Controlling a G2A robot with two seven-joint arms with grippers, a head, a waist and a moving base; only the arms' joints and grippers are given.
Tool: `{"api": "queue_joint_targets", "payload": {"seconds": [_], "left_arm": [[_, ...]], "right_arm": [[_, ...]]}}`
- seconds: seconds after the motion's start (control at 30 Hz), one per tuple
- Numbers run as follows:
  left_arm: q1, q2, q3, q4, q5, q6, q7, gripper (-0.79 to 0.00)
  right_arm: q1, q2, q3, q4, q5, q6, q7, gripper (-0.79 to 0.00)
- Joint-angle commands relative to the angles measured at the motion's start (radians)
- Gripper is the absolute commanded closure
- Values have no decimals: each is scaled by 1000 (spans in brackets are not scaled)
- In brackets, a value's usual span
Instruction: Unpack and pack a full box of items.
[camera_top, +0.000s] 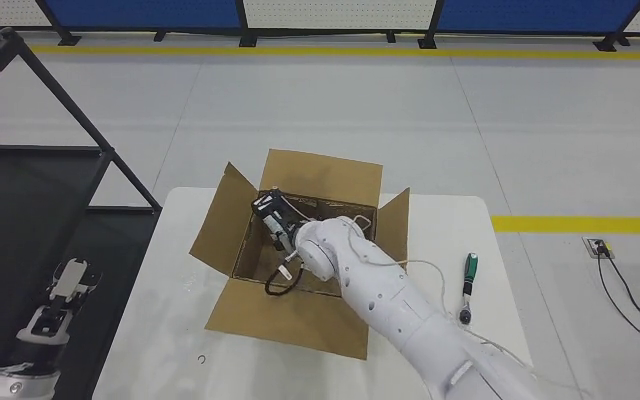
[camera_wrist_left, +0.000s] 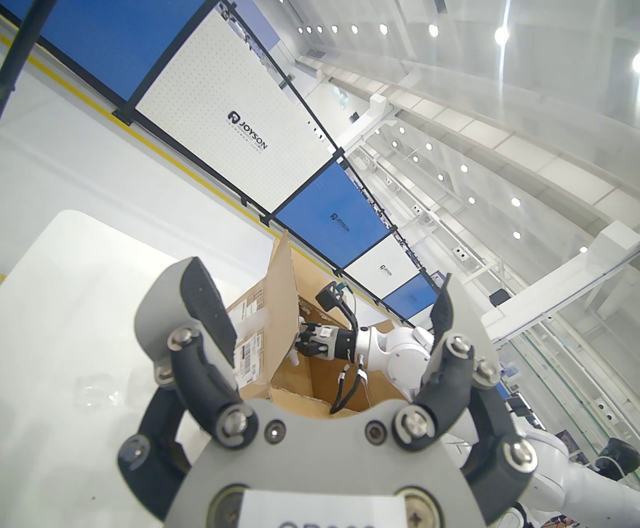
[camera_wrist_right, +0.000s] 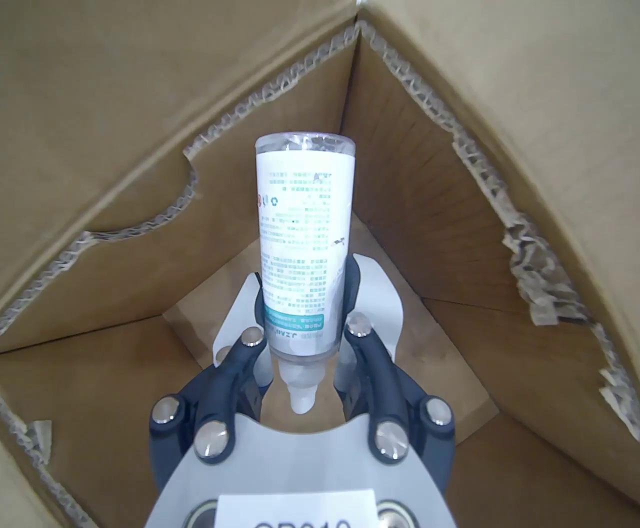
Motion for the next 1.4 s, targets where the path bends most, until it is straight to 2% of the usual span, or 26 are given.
{"api": "queue_joint_targets", "payload": {"seconds": [0.0, 0.1, 0.13, 0.2, 0.67, 0.8, 0.97, 1.17, 1.27, 1.37], "left_arm": [[-5, 1, 4, 1, 1, 1, -4, -785], [-9, 2, 9, 2, 4, 3, -8, -785], [-10, 3, 10, 2, 5, 3, -9, -785], [-12, 3, 12, 3, 6, 5, -10, -785], [1, 5, 9, 5, 2, 7, 5, -785], [10, 4, 6, 5, 0, 3, 8, -785], [19, 4, 20, -2, 6, -1, 0, -785], [8, 7, 48, -13, 22, 1, -17, -785], [0, 8, 65, -20, 34, 4, -26, -785], [-9, 9, 81, -25, 44, 7, -31, -785]], "right_arm": [[-153, 76, 93, -350, -128, 75, 117, 0], [-417, 161, 241, -802, -306, 67, 285, 0], [-490, 178, 280, -907, -340, 51, 312, 0], [-590, 197, 324, -1029, -382, 30, 335, 0], [-608, 198, 330, -1023, -382, 22, 310, 0], [-619, 196, 375, -1072, -360, 97, 294, 0], [-720, 205, 497, -1269, -384, 232, 252, 0], [-931, 219, 691, -1503, -322, 292, 186, 0], [-1012, 224, 783, -1530, -261, 293, 176, 0], [-1044, 230, 856, -1470, -205, 271, 219, 0]]}}
